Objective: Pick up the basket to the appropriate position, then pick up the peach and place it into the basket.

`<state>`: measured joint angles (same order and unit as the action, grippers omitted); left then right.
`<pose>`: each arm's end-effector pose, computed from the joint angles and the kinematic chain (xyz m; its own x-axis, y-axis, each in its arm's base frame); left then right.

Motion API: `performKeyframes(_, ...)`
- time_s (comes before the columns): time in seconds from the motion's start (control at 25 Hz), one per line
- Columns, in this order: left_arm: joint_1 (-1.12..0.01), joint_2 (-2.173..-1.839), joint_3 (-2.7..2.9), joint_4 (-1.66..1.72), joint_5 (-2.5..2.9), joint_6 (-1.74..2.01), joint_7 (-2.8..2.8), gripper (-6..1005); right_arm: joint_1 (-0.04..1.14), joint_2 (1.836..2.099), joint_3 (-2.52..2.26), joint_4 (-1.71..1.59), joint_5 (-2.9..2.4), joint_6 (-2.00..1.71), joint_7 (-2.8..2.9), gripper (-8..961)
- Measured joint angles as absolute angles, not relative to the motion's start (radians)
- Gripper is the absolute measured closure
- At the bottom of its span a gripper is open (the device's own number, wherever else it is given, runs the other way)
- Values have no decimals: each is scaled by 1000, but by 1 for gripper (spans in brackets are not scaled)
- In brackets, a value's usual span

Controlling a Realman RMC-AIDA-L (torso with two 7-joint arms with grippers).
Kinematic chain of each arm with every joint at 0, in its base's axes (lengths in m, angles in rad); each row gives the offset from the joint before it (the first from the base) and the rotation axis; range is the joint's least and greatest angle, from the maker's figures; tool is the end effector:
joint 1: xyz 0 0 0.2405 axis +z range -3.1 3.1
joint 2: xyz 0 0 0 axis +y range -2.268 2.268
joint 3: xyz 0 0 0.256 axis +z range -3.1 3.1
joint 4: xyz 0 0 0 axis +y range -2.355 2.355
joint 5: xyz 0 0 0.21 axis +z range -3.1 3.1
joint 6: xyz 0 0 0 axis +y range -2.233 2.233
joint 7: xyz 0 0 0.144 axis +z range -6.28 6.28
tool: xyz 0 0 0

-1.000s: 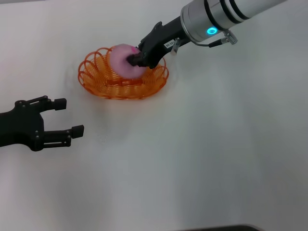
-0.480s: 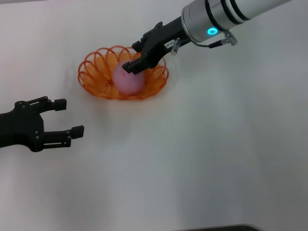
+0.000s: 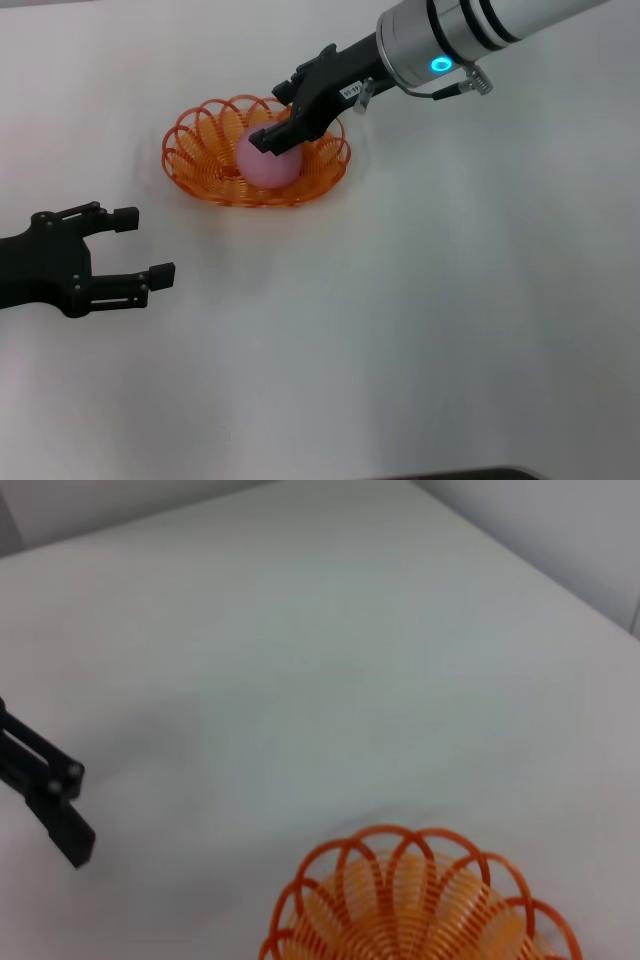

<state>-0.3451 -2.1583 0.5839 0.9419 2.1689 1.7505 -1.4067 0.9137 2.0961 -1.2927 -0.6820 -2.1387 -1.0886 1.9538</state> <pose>-0.2946 0.2695 0.0199 0.8143 0.3889 0.4309 0.4896 -0.8589 -0.1501 0.1346 0.4135 -0.0780 0.9378 -0.3411 -0.0652 -0.3467 -0.9093 -0.2301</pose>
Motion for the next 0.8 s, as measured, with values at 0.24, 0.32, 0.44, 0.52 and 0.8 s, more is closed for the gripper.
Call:
performKeyframes(0.24, -345, -2158, 579, 942, 2169, 1748, -1407, 91, 845, 2090, -1287, -754, -2070, -1114, 1915, 176)
performKeyframes(0.32, -345, -2158, 574, 942, 2169, 1745, -1407, 91, 794, 2089, -1284, -801, -2033, -1130, 1889, 176)
performKeyframes(0.44, -348, -2156, 566, 942, 2169, 1747, -1407, 91, 720, 2085, -1264, -861, -1987, -1169, 1853, 177)
performKeyframes(0.52, -349, -2156, 565, 942, 2169, 1748, -1407, 91, 681, 2084, -1232, -890, -1978, -1208, 1830, 177)
performKeyframes(0.8, -349, -2155, 557, 942, 2170, 1750, -1407, 91, 579, 2079, -1100, -937, -1983, -1354, 1762, 176)
